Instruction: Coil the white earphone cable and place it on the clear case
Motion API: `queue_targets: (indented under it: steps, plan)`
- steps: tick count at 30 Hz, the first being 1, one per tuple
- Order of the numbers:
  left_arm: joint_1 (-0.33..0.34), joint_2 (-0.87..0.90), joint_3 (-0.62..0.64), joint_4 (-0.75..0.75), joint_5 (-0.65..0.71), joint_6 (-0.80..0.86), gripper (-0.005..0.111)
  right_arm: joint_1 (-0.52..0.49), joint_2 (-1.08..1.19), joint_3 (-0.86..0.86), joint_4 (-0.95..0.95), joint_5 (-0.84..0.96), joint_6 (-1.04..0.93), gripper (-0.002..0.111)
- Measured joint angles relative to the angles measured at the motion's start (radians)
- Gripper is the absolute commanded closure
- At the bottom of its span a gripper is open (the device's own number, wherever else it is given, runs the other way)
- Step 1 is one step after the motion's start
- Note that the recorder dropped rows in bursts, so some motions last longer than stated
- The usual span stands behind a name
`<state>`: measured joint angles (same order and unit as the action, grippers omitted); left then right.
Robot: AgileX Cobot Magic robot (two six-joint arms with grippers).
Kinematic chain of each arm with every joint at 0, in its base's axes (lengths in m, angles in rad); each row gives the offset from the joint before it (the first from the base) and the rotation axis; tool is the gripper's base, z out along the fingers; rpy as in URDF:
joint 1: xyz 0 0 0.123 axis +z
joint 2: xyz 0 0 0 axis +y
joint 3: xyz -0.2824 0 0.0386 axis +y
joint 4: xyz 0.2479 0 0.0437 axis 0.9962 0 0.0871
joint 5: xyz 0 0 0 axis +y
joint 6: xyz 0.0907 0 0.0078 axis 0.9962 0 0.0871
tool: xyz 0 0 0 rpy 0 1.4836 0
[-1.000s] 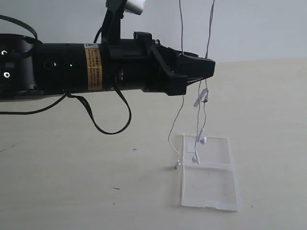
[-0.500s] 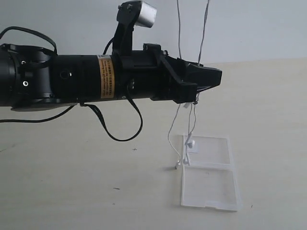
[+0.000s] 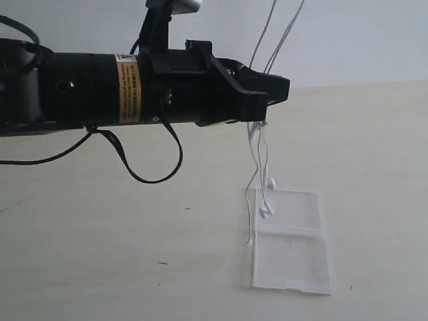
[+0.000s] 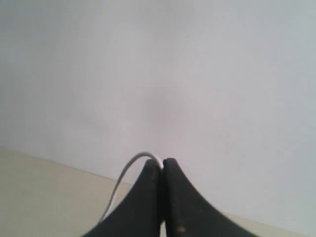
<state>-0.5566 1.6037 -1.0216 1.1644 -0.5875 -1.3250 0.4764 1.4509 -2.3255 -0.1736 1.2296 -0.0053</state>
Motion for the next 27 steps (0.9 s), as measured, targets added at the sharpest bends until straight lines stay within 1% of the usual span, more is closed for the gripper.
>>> queue_targets:
  steps: [5,8,11,16,19,22,25,27]
  plan:
    - [0.0,-0.097,-0.008,0.211,0.066,-0.194,0.107,0.0,-0.069,0.021,-0.102,0.029,0.028,0.108]
    - [0.0,-0.155,-0.008,0.285,0.084,-0.25,0.107,0.0,-0.117,0.079,-0.118,0.019,0.028,0.108]
    - [0.0,-0.21,-0.008,0.308,0.111,-0.266,0.107,0.0,-0.161,0.168,-0.081,0.007,0.028,0.108]
    - [0.0,-0.265,-0.008,0.316,0.155,-0.274,0.107,0.0,-0.194,0.339,0.05,0.003,0.018,0.108]
    - [0.0,-0.285,-0.008,0.318,0.166,-0.285,0.107,0.0,-0.192,0.444,0.074,0.003,0.013,0.108]
    - [0.0,-0.313,-0.008,0.32,0.205,-0.304,0.107,0.0,-0.191,0.545,0.085,0.003,0.005,0.107]
    - [0.0,-0.344,-0.008,0.324,0.279,-0.308,0.107,0.0,-0.191,0.621,0.125,0.003,-0.002,0.094]
    - [0.0,-0.369,-0.008,0.326,0.347,-0.308,0.107,0.0,-0.19,0.668,0.19,0.003,-0.012,0.078]
